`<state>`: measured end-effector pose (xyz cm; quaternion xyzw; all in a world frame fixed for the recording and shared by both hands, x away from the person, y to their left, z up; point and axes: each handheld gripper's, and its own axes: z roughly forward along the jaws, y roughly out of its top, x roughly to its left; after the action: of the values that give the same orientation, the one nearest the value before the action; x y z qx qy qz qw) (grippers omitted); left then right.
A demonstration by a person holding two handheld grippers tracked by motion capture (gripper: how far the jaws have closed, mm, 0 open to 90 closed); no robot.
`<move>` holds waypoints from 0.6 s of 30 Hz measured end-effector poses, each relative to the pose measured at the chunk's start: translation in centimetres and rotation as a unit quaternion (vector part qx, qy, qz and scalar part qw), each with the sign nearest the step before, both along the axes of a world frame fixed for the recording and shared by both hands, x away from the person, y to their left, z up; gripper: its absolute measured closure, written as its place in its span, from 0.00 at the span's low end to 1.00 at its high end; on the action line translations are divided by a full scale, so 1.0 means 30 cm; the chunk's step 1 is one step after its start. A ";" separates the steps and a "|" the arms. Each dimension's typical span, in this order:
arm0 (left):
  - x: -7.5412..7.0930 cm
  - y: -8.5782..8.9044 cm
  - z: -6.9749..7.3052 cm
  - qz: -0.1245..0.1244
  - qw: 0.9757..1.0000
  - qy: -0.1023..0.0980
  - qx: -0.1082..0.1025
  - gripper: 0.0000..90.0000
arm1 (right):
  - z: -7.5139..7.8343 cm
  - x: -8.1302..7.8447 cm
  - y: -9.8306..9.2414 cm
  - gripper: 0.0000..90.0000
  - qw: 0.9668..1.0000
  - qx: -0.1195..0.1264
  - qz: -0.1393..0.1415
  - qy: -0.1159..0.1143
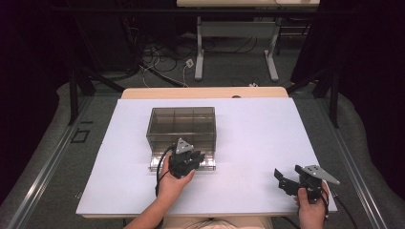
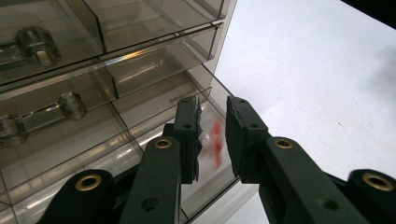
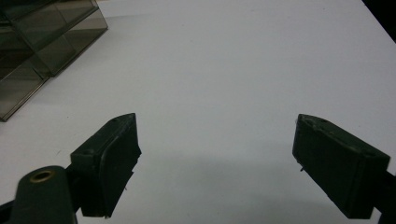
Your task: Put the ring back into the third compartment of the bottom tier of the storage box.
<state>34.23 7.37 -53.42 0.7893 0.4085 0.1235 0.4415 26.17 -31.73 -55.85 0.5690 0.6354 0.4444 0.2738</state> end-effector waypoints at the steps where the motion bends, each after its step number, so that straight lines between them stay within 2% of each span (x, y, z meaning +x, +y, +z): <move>1: 0.001 0.002 0.001 -0.001 1.000 -0.001 0.001 0.82 | 0.000 0.000 0.000 0.15 1.000 0.001 0.001 0.000; 8: -0.003 0.006 0.003 0.008 1.000 0.001 -0.013 0.78 | 0.000 0.001 0.001 0.15 1.000 0.001 -0.001 -0.001; 18: -0.009 0.017 0.021 0.011 1.000 0.000 -0.020 0.70 | -0.001 0.003 0.001 0.15 1.000 -0.002 0.001 0.000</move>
<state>33.95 7.90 -52.78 0.7759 0.4195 0.1198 0.4557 26.25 -31.69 -55.87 0.5680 0.6366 0.4436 0.2744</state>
